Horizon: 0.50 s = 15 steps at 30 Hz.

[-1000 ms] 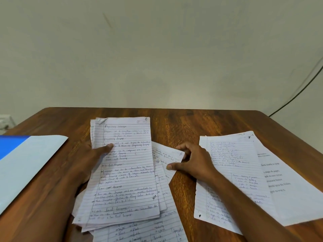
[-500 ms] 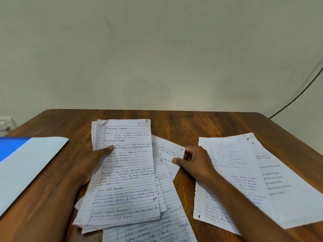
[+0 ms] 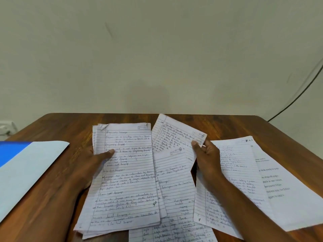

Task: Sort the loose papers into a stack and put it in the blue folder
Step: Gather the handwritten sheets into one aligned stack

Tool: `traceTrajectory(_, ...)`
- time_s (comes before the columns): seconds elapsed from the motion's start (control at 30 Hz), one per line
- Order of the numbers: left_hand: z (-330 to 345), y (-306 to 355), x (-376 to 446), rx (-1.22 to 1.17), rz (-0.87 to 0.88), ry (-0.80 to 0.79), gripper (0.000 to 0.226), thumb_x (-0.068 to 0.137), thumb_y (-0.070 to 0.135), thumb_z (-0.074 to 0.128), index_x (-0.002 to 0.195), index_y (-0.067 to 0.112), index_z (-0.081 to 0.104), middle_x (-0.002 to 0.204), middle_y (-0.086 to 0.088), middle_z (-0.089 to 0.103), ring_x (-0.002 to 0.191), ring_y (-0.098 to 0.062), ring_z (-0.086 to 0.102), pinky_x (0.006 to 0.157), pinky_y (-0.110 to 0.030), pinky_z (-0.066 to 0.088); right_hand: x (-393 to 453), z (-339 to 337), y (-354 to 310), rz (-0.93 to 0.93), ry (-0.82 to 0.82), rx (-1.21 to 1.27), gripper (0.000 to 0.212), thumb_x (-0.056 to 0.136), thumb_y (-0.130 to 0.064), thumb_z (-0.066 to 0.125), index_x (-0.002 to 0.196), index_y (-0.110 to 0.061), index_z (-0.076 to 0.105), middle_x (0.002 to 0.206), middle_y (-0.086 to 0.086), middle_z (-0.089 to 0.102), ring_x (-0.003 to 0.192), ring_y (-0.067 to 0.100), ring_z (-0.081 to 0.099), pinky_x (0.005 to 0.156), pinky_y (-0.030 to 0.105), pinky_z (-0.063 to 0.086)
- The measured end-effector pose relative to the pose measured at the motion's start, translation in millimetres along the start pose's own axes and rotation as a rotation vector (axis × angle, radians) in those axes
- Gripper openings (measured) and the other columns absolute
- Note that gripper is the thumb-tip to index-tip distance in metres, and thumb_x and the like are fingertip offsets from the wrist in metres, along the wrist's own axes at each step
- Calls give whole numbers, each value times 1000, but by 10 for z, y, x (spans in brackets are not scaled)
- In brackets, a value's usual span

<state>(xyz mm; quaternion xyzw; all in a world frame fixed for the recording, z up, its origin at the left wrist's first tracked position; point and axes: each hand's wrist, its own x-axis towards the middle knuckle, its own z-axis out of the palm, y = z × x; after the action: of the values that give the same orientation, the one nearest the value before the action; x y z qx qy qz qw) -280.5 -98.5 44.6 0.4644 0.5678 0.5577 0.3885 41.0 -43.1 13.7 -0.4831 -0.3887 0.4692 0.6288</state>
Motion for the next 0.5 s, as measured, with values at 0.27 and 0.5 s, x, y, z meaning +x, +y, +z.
traceTrajectory(0.27, 11, 0, -5, -28, -3, 6, 15, 97, 6, 70, 100, 21, 66, 69, 17, 76, 61, 7, 71, 56, -20, 51, -28, 8, -83, 22, 18, 94, 18, 100, -17, 69, 117, -16, 72, 106, 9, 81, 101, 26, 78, 92, 56, 61)
traceTrajectory(0.5, -15, -21, 13, -26, -20, -12, 9, 97, 10, 71, 100, 18, 68, 66, 24, 74, 67, 0, 74, 48, -13, 52, -165, 116, 47, -62, -233, -307, 31, 93, -15, 78, 122, -22, 72, 116, -6, 79, 108, 15, 75, 95, 48, 62)
